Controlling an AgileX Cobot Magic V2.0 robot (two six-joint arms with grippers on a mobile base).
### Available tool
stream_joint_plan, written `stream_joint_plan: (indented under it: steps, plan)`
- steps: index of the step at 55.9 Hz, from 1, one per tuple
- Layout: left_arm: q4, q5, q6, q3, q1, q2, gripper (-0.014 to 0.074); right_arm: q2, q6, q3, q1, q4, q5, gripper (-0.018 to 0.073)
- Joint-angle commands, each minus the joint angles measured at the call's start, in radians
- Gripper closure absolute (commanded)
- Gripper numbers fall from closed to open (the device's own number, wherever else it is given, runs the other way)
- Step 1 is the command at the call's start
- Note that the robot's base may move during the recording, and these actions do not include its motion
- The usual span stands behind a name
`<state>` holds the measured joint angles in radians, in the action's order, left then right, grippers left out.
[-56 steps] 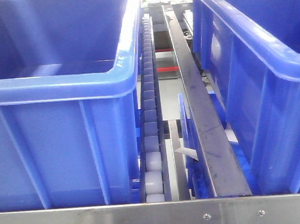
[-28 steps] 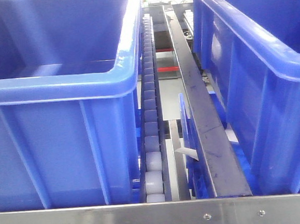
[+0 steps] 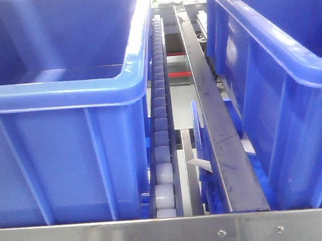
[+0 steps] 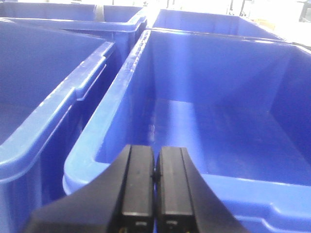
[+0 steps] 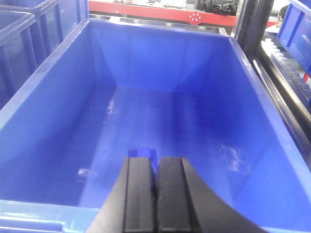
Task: Pick and sort blue part to right shelf
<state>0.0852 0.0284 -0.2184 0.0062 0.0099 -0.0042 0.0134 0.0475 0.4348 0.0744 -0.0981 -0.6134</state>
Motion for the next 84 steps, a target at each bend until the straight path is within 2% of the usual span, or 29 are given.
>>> stream_joint_plan:
  steps: [1,25,63,68,76,84]
  plan:
    - [-0.012,-0.102,0.0,0.03,-0.016,-0.026,0.0472,0.011,-0.002,0.024,-0.008,-0.012,0.088,0.0501]
    - [-0.012,-0.111,0.0,0.03,-0.095,-0.026,0.0472,0.011,-0.002,0.024,-0.008,-0.012,0.088,0.0501]
    - [-0.012,-0.111,0.0,0.03,-0.092,-0.026,0.0472,0.011,-0.002,0.024,-0.008,-0.012,0.088,0.0501]
    - [-0.012,-0.111,0.0,0.03,-0.092,-0.026,0.0472,0.01,-0.002,-0.015,-0.008,0.007,0.135,0.0501]
    - [-0.012,-0.111,0.0,0.03,-0.092,-0.026,0.0472,0.01,-0.003,-0.187,-0.009,0.073,0.289,0.0501]
    - [-0.012,-0.111,0.0,0.03,-0.092,-0.026,0.0472,0.015,-0.003,-0.326,-0.045,0.133,0.435,0.0501]
